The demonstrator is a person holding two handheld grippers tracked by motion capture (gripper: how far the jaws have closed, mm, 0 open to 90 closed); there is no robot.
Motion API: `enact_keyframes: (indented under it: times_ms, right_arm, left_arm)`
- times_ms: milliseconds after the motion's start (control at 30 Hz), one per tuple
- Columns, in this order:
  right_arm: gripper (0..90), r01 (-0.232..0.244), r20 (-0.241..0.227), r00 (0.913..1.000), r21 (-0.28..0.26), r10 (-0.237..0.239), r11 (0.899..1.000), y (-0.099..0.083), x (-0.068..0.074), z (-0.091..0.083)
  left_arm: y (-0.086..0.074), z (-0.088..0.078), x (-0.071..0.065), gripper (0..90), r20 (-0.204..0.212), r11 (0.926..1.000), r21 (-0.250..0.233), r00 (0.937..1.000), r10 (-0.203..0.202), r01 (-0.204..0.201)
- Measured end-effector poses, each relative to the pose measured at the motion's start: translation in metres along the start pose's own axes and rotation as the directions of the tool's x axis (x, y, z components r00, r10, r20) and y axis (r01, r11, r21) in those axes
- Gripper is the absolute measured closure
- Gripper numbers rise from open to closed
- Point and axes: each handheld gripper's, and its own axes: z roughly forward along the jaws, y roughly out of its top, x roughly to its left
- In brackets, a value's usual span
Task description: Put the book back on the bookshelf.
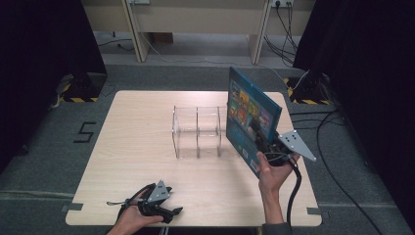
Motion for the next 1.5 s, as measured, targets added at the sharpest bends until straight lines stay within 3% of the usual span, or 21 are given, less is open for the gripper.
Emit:
enact_keyframes:
  times_ms: [400, 967, 1167, 1267, 1500]
  right_arm:
    - [80.4, 0.017, 0.032, 0.9993, 0.025, -0.018, 1.000, -0.010, -0.003, 0.027]
    - [79.8, 0.047, 0.076, 0.9961, -0.025, -0.045, 0.999, -0.028, 0.004, 0.059]
    - [79.7, 0.052, 0.067, 0.9965, -0.034, -0.049, 0.998, -0.033, 0.007, 0.057]
    - [79.7, 0.076, 0.078, 0.9942, -0.016, -0.074, 0.997, -0.035, 0.010, 0.049]
    - [79.0, 0.065, 0.095, 0.9932, 0.038, -0.068, 0.997, -0.037, 0.012, 0.030]
  left_arm:
    - [0.000, 0.000, -0.001, 19.6, 0.009, 1.0000, -0.002, 1.0000, 0.005, -0.005]
    - [-0.001, 0.001, -0.003, 19.6, 0.019, 0.9999, 0.000, 0.9998, 0.012, -0.012]
    - [-0.001, 0.001, -0.004, 19.6, 0.022, 0.9999, 0.002, 0.9996, 0.017, -0.017]
    - [0.000, 0.001, -0.005, 19.6, 0.022, 0.9998, 0.002, 0.9996, 0.020, -0.020]
    - [0.000, 0.002, -0.007, 19.7, 0.026, 0.9996, 0.003, 0.9993, 0.027, -0.027]
